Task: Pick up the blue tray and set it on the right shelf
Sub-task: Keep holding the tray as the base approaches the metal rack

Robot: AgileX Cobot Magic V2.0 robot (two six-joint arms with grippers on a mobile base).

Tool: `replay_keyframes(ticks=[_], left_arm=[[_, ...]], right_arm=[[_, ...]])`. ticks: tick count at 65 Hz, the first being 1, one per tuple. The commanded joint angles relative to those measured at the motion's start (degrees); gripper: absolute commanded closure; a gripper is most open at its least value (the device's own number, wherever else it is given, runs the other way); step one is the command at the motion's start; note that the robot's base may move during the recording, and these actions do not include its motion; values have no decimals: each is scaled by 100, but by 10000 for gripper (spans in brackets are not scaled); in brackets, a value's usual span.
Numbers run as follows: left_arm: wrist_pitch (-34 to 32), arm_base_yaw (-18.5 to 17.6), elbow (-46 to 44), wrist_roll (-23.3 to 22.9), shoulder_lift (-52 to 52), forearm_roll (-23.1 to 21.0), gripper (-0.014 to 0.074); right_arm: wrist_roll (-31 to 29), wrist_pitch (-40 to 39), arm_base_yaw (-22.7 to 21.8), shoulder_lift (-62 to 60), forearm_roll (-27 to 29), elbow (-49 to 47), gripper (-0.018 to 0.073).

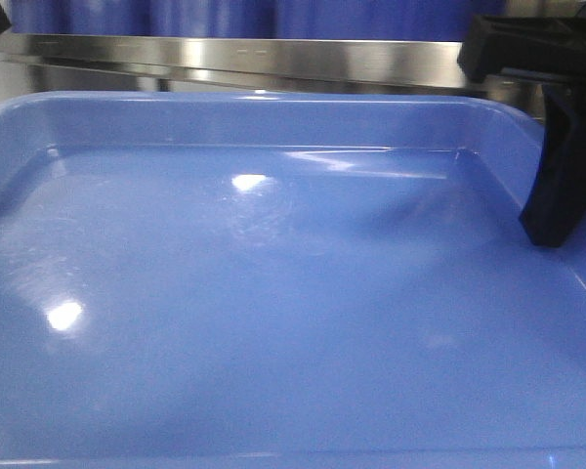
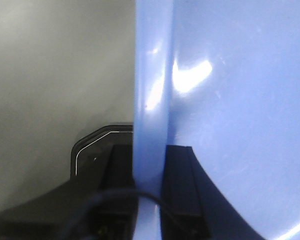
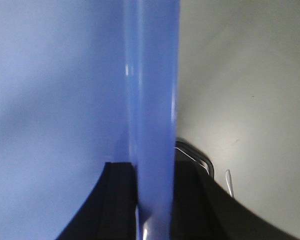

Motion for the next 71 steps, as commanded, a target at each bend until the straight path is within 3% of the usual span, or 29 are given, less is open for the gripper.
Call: replay_keyframes(ticks=[1, 71], left_arm=[[32, -24, -153, 4, -114, 79, 645], [47, -24, -153, 4, -114, 79, 645]], right_arm=[[-29, -119, -14, -151, -187, -162, 398], [-29, -119, -14, -151, -187, -162, 398]])
